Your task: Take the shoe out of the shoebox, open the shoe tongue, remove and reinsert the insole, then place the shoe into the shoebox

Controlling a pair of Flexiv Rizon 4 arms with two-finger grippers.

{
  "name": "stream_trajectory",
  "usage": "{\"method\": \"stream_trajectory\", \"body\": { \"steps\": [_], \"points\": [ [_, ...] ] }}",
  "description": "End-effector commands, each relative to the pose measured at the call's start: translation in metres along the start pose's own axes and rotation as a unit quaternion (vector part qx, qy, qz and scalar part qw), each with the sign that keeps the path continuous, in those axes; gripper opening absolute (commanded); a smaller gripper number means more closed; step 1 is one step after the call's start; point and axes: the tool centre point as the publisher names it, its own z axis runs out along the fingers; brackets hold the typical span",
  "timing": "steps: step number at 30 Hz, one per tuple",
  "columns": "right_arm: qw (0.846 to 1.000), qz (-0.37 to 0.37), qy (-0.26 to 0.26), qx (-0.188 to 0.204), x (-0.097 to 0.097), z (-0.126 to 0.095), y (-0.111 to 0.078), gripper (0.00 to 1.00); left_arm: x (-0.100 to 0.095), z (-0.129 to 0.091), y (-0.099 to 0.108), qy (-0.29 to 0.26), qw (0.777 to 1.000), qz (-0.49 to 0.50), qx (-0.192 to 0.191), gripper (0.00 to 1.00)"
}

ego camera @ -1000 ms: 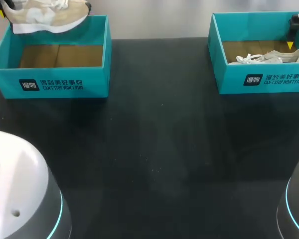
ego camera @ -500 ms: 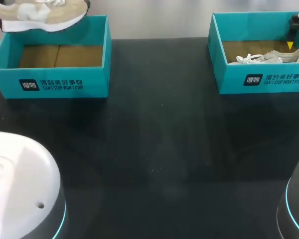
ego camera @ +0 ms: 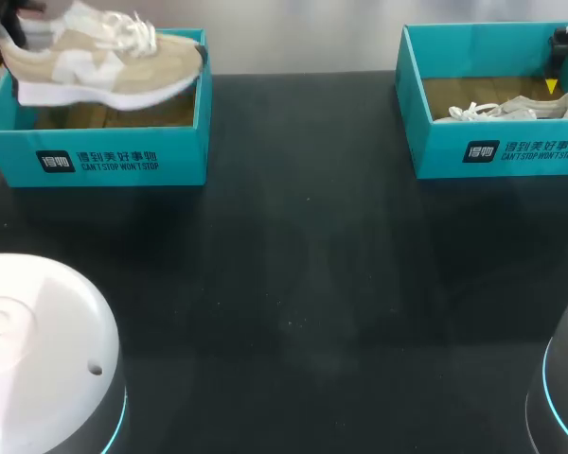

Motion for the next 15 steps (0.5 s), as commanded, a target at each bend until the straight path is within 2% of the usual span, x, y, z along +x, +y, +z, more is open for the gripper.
{"method": "stream_trajectory", "body": {
  "steps": [1, 8, 9, 15],
  "points": [
    [1.000, 0.000, 0.000, 0.000, 0.000, 0.000, 0.000, 1.00, -0.019, 0.000, -0.069, -0.002, 0.991, -0.001, -0.132, 0.00],
    [1.000, 0.000, 0.000, 0.000, 0.000, 0.000, 0.000, 1.00, -0.042, 0.002, -0.109, -0.014, 0.993, 0.017, -0.119, 0.00],
    [1.000, 0.000, 0.000, 0.000, 0.000, 0.000, 0.000, 1.00, -0.045, 0.002, -0.113, -0.010, 0.991, 0.016, -0.130, 0.00],
    [1.000, 0.000, 0.000, 0.000, 0.000, 0.000, 0.000, 1.00, -0.045, 0.002, -0.113, -0.010, 0.991, 0.016, -0.130, 0.00]
  ]
}}
